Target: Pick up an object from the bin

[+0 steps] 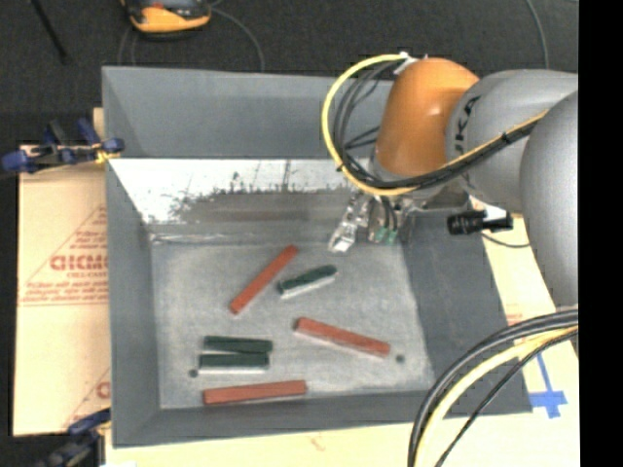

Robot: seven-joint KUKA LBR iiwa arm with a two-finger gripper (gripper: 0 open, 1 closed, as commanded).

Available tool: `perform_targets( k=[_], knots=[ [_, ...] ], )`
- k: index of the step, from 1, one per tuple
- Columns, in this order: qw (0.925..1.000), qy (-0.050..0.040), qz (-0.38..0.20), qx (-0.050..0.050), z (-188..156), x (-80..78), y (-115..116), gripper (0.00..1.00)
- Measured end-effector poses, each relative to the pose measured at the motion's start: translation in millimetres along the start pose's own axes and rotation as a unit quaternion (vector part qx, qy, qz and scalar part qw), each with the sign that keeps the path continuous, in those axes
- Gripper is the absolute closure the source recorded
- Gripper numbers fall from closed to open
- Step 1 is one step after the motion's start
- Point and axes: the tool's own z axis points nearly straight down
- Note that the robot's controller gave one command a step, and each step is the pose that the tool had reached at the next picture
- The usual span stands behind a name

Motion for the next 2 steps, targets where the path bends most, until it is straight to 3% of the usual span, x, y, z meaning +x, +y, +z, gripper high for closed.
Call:
perform_targets(
  k=[1, 2],
  knots=[
    [0.9997, -0.0028, -0.025, 0.001, -69, 2.1, 2, 1.00],
    [0.9992, -0.0059, -0.039, 0.001, -89, 4.0, 7, 1.00]
  ],
)
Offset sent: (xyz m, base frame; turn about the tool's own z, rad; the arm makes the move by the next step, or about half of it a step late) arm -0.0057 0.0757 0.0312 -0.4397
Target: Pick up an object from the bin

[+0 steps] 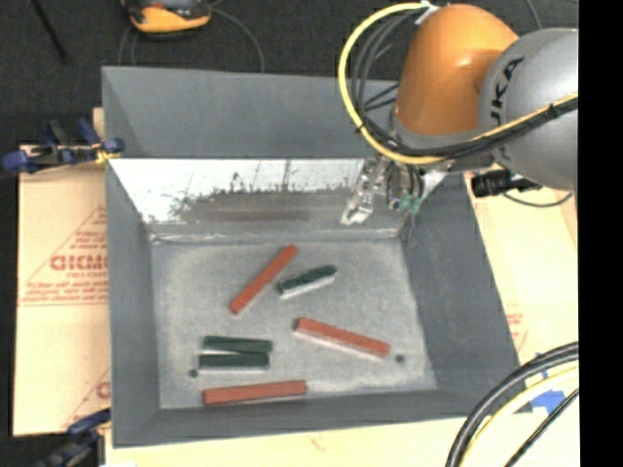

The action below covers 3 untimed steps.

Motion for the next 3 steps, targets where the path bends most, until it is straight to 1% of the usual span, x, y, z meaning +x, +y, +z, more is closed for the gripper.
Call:
perform_targets(
  k=[1, 2, 3],
  knots=[
    [0.9975, 0.0023, -0.071, -0.001, 84, 54.0, -15, 0.00],
    [0.9974, 0.0020, -0.071, -0.001, 84, 53.8, -15, 0.00],
    [1.0000, 0.0034, -0.008, -0.003, 148, 25.5, -14, 1.00]
  ],
)
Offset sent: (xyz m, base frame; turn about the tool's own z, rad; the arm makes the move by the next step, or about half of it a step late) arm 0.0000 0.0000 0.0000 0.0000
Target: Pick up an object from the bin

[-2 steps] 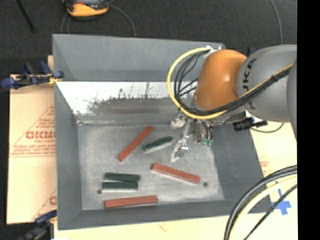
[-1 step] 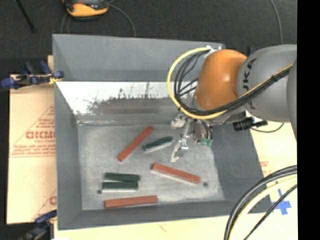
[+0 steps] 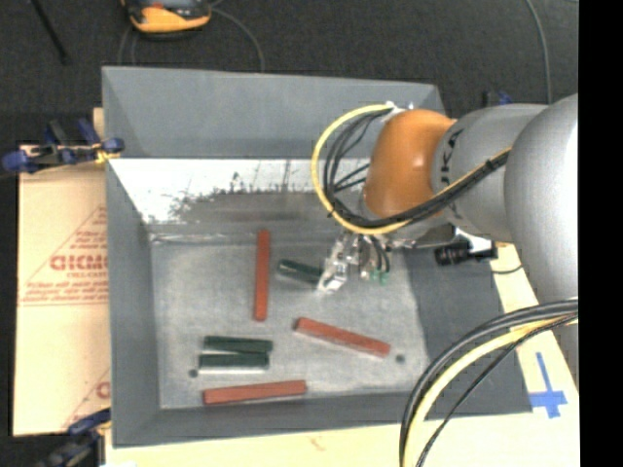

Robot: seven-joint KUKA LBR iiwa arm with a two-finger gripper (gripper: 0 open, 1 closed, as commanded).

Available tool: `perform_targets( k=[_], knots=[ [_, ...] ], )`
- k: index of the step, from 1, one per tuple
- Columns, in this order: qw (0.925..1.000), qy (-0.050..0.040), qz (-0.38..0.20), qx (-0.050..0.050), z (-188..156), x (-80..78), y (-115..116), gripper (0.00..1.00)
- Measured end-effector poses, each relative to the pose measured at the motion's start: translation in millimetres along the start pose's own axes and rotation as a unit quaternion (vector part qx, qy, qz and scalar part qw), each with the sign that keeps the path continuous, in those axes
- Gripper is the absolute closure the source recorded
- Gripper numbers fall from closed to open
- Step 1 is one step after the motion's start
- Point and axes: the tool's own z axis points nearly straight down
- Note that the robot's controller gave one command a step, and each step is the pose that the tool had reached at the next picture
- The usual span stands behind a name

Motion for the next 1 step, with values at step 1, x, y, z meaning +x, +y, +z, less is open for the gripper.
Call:
perform_targets(
  k=[1],
  knots=[
    [1.0000, -0.0003, 0.000, 0.000, 0.0, -0.2, 0.0, 1.00]
  ],
)
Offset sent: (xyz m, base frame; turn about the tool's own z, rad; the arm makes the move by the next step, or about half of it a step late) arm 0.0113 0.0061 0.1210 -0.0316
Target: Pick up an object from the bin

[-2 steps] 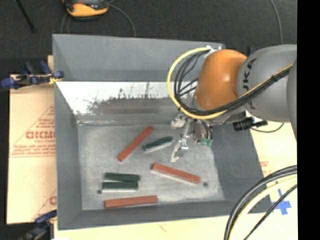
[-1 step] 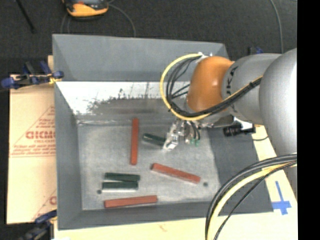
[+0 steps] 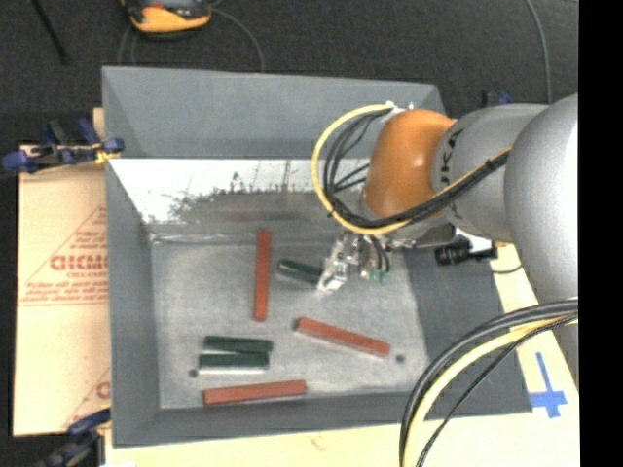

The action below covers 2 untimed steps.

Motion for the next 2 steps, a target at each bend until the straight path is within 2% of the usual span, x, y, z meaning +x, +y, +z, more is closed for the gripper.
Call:
perform_targets(
  k=[1, 2],
  knots=[
    [1.0000, 0.0023, -0.006, 0.001, -50, -2.5, 3, 1.00],
    [1.0000, -0.0008, -0.002, 0.001, -154, 10.2, 10, 1.00]
  ],
)
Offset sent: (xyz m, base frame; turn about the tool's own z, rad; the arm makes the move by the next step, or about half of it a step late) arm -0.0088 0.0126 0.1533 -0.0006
